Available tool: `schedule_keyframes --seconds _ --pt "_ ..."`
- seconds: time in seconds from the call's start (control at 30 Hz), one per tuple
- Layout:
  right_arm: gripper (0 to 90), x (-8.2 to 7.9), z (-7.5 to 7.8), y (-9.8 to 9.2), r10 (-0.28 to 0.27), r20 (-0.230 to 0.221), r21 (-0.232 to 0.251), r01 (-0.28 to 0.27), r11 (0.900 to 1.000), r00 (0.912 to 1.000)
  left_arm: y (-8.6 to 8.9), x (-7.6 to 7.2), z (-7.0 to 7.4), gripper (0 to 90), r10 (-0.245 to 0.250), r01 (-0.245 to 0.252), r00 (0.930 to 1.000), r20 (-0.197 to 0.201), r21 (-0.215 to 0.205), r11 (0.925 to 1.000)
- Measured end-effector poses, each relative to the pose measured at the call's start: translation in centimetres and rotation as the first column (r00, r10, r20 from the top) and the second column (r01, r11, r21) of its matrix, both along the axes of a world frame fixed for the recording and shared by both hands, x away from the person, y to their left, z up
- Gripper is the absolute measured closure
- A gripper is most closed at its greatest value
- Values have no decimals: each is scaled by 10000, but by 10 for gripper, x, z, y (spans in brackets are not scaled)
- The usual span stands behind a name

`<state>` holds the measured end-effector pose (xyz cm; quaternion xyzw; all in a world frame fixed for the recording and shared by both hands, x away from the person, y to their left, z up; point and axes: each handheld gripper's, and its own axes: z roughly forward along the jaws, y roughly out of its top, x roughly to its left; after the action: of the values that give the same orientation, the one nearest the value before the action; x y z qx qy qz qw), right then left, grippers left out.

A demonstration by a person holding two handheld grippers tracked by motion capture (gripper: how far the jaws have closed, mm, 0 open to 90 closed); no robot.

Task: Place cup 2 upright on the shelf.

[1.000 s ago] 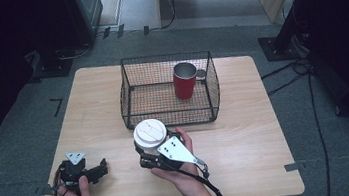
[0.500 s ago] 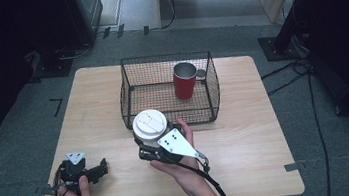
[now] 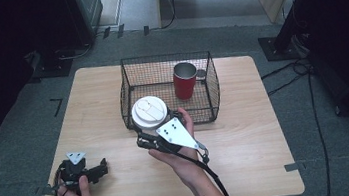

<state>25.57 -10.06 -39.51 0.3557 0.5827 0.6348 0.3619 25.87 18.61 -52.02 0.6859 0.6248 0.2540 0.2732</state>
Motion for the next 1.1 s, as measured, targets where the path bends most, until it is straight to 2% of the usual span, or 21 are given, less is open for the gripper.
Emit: schedule_keyframes --seconds 0.77,1.1 --pt "156 34 27 -3 -716 697 246 701 9972 9950 0 0 0 1 -12 12 10000 -5 7 10000" --pt "156 53 38 2 -1069 830 292 1048 9941 9908 0 0 0 1 -9 9 10000 0 5 10000"
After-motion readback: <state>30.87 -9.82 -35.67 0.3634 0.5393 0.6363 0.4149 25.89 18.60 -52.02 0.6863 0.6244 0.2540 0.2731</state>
